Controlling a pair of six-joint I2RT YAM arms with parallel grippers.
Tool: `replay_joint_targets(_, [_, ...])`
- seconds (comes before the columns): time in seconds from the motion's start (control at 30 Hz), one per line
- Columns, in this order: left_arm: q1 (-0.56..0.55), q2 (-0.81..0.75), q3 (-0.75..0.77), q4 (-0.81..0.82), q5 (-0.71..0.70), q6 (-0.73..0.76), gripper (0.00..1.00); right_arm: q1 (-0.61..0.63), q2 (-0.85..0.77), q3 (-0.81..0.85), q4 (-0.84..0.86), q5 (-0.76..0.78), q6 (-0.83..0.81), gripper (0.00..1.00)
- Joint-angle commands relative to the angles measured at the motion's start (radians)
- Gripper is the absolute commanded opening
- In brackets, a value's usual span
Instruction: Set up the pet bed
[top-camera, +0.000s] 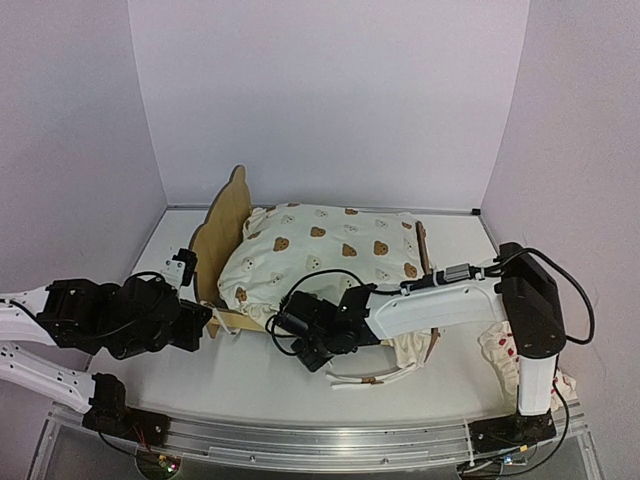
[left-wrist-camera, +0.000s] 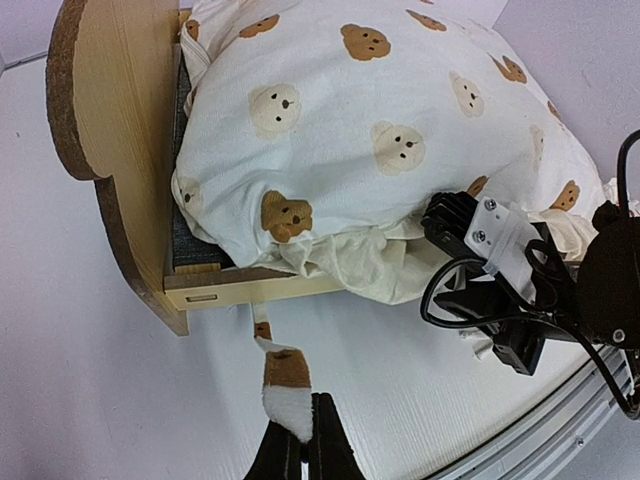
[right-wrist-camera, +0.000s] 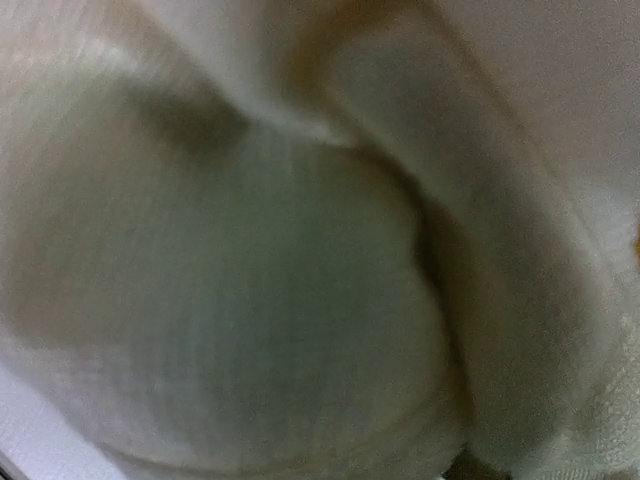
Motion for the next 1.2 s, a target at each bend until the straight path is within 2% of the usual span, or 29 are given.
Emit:
replay_joint_targets(0.0, [-0.004, -0.020, -0.001, 0.002, -0.010, -0.013, 0.00, -0.004, 0.025, 0.055, 0.052, -0.011, -0.009, 0.00])
replay_joint_targets(0.13, [-0.005, -0.034, -0.003, -0.040, -0.010, -0.037, 0.00, 0.011, 0.036, 0.116, 0.051, -0.212, 0.008, 0.00])
replay_joint_targets(0.23, [-0.004, -0.052, -0.012, -0.067, -0.007, -0.064, 0.00, 0.059, 0.067, 0.201, 0.039, -0.293, -0.006, 0.00])
replay_joint_targets(0.43, [-0.004, -0.094, -0.053, -0.042, 0.025, -0.092, 0.00, 0.131, 0.210, 0.444, -0.018, -0.396, 0.001, 0.00])
replay_joint_targets(0.7, [-0.005, -0.119, -0.042, -0.112, -0.001, -0.171, 0.00, 0.195, 0.399, 0.748, -0.017, -0.494, 0.033, 0.00])
replay_joint_targets(0.9, [-0.004, -0.154, -0.049, -0.108, -0.004, -0.179, 0.00, 0.214, 0.402, 0.704, 0.069, -0.466, 0.054, 0.01])
replay_joint_targets(0.93, [-0.004, -0.153, -0.050, -0.108, -0.002, -0.177, 0.00, 0.214, 0.396, 0.688, 0.072, -0.464, 0.055, 0.05])
replay_joint_targets(1.07, [-0.005, -0.141, -0.051, -0.099, 0.008, -0.165, 0.00, 0.215, 0.317, 0.602, 0.078, -0.451, 0.051, 0.34])
replay_joint_targets(1.17, [-0.005, -0.126, -0.045, -0.097, 0.014, -0.159, 0.00, 0.214, 0.224, 0.492, 0.078, -0.433, 0.048, 0.50])
